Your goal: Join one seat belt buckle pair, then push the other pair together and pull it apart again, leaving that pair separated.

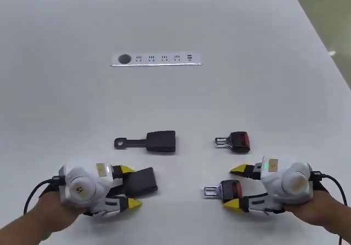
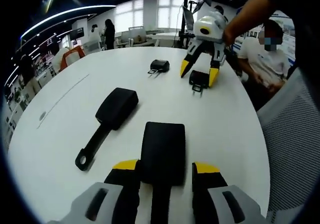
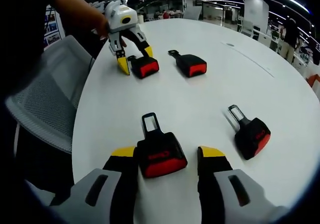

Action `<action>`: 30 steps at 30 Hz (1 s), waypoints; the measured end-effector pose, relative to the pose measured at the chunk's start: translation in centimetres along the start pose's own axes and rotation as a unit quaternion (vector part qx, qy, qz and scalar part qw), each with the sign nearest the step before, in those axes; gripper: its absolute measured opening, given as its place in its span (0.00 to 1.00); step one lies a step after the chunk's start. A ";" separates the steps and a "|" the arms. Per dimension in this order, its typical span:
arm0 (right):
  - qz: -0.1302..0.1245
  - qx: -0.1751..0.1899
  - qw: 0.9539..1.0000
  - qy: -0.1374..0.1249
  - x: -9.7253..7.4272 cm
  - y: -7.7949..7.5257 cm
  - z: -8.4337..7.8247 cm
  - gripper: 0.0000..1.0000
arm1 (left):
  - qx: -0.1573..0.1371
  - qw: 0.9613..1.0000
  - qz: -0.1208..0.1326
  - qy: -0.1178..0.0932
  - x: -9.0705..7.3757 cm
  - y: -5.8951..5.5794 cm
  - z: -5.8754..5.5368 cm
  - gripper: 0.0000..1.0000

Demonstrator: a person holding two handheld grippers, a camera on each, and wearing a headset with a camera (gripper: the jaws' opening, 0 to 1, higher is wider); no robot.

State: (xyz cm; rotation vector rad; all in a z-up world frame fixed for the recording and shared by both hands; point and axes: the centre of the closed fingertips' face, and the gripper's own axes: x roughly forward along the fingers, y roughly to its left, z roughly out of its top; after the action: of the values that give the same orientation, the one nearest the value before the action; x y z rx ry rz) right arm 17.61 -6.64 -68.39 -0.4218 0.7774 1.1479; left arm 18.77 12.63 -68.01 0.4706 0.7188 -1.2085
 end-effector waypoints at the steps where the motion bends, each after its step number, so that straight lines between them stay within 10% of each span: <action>1: 0.001 -0.002 1.000 0.000 0.0 -0.1 -0.1 0.45 | -0.001 1.000 -0.004 0.003 -0.1 -0.1 -0.1 0.36; 30: 0.019 -0.037 0.999 0.013 -0.5 0.6 -0.6 0.35 | 0.101 0.988 -0.087 0.075 0.7 -0.3 -1.3 0.33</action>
State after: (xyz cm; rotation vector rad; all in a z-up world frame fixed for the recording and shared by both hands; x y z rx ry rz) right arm 16.75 -7.07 -68.37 -0.4855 0.7703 1.2109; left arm 18.34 12.91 -69.42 0.6833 0.7828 -1.4290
